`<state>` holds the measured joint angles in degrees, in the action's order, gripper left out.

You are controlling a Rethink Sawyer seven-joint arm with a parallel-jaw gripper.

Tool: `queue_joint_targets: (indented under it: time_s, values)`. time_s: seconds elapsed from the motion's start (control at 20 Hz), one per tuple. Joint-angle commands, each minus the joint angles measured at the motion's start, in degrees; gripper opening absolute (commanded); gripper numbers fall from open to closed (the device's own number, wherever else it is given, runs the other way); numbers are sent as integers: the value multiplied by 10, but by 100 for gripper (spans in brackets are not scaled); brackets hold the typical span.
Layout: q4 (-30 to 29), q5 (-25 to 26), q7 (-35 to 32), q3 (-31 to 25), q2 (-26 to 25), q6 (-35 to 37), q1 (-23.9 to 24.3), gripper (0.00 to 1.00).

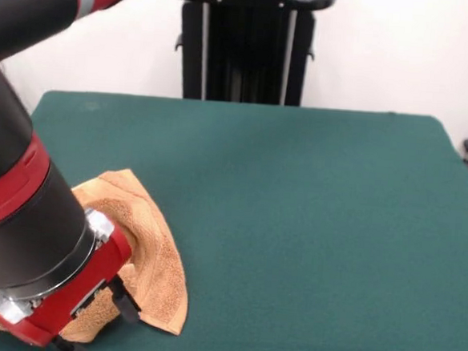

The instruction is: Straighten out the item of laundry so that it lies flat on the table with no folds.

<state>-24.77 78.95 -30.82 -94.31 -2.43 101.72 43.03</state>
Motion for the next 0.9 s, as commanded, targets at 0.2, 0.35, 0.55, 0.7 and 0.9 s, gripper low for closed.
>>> queue_joint_targets:
  time_s: [0.2, 0.35, 0.55, 0.7, 0.9]
  values:
    - [-20, -59, -222, 129, 30, 13, -57, 100]
    - [-18, -71, -229, 150, 31, 28, -67, 100]
    - [-12, -84, -232, 172, 33, 45, -78, 100]
    - [-9, -94, -232, 191, 34, 73, -83, 100]
    - [10, -88, -216, 210, 37, 128, -97, 100]
